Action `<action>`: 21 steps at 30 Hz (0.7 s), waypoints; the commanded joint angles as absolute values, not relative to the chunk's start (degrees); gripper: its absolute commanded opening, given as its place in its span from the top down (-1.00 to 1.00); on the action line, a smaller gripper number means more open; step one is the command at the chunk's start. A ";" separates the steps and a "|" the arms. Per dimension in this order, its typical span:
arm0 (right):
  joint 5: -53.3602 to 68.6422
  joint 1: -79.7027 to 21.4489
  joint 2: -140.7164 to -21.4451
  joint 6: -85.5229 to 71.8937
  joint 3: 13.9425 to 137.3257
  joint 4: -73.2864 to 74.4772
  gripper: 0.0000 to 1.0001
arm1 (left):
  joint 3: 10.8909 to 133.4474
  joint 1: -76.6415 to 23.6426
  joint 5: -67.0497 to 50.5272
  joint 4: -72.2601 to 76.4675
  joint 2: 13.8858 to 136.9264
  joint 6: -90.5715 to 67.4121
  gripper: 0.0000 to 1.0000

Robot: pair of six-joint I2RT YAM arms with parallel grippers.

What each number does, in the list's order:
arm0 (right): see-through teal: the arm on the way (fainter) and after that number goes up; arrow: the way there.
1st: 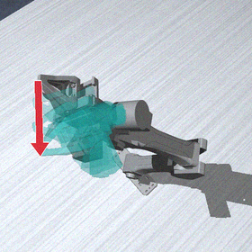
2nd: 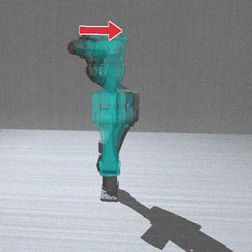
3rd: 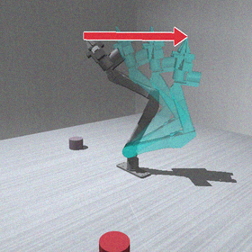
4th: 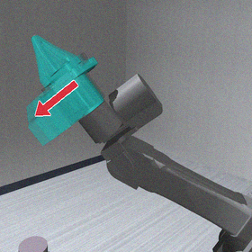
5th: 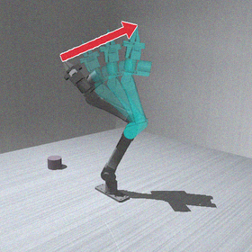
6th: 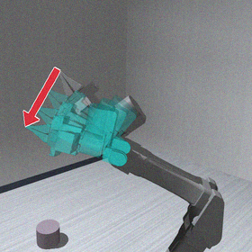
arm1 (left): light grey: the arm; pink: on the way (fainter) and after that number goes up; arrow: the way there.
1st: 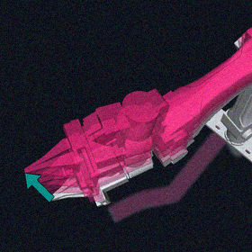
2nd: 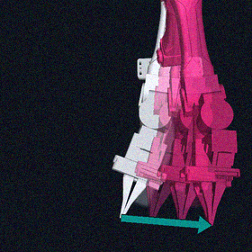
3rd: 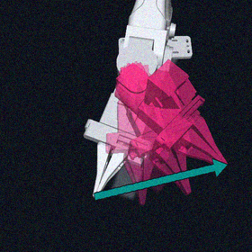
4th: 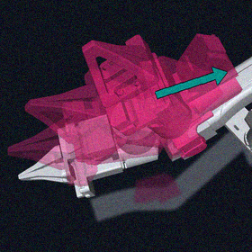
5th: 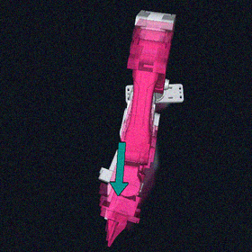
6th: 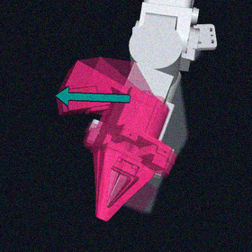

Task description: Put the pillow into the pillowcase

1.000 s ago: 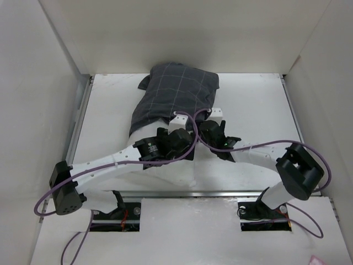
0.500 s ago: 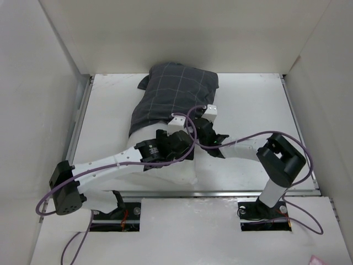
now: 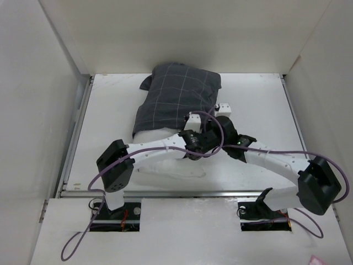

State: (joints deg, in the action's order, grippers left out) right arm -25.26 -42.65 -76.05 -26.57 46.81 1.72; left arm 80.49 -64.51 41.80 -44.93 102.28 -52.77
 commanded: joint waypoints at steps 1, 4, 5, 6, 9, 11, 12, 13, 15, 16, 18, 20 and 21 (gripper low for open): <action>-20.40 -45.53 -69.79 -20.58 50.80 1.05 1.00 | 80.50 -63.11 48.51 -55.28 110.48 -63.44 1.00; -18.03 -45.53 -69.08 -15.83 51.42 2.28 1.00 | 82.70 -61.10 53.06 -51.27 104.62 -64.16 1.00; -13.23 -45.53 -69.08 -13.91 52.81 2.29 1.00 | 83.23 -60.48 54.48 -49.15 102.68 -63.03 1.00; -10.23 -45.53 -68.47 -10.84 52.82 2.98 1.00 | 83.75 -58.99 55.88 -43.91 98.74 -60.06 1.00; 2.43 -45.53 -67.77 -5.99 56.06 5.00 1.00 | 84.55 -56.78 57.83 -30.55 92.75 -50.93 1.00; 8.41 -45.53 -66.19 -2.21 57.65 6.76 1.00 | 81.22 -55.47 56.00 -14.09 87.40 -42.25 1.00; 14.09 -45.53 -65.66 -0.89 59.83 7.81 1.00 | 80.25 -55.46 55.46 -9.45 86.06 -40.45 1.00; 16.76 -45.53 -64.35 0.51 61.07 8.95 1.00 | 79.55 -54.76 55.46 -5.75 85.26 -39.04 1.00; 21.42 -45.53 -63.20 1.84 63.62 11.59 1.00 | 80.93 -53.27 57.12 -2.54 85.25 -37.62 1.00; 23.10 -45.53 -62.67 2.54 66.33 12.99 1.00 | 82.08 -52.65 57.13 -2.55 86.12 -38.84 1.00; 27.83 -45.53 -62.05 6.05 68.63 17.03 1.00 | 84.46 -50.99 60.62 -3.08 87.88 -40.16 1.00; 34.78 -45.53 -60.30 6.06 69.52 17.05 1.00 | 84.46 -49.66 60.64 -1.07 88.85 -40.17 1.00; 36.89 -45.53 -59.77 6.06 70.48 16.53 1.00 | 83.85 -48.61 61.78 0.86 90.42 -40.17 1.00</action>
State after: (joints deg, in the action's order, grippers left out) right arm 15.90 -43.05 -64.69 2.31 65.87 15.03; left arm 82.39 -53.19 53.49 -12.51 86.72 -40.21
